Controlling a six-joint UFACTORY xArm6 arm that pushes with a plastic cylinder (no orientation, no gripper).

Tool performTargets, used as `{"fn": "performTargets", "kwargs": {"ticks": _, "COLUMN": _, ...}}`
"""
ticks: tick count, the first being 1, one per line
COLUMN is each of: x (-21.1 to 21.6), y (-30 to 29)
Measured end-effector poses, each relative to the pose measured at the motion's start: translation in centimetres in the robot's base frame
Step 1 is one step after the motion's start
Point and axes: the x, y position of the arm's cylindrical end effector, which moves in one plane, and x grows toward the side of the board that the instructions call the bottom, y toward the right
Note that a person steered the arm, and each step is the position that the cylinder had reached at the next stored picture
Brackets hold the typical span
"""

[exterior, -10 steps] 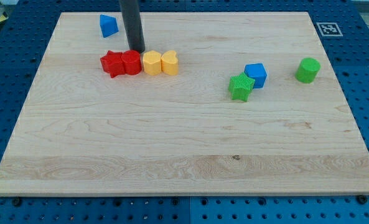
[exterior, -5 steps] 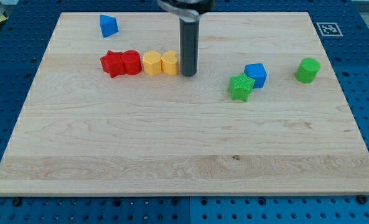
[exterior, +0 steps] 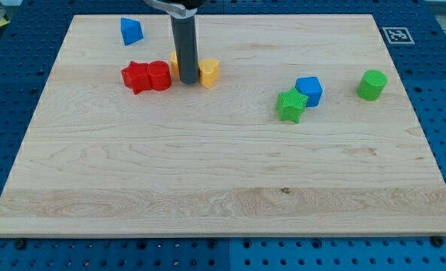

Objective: Move the hexagon to the top center of the board

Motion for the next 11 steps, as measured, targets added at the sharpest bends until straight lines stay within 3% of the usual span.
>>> {"fn": "performTargets", "kwargs": {"ticks": 6, "x": -3.2, "y": -7.8}}
{"fn": "performTargets", "kwargs": {"ticks": 9, "x": -4.6, "y": 0.5}}
{"fn": "performTargets", "kwargs": {"ticks": 11, "x": -6.3, "y": 0.1}}
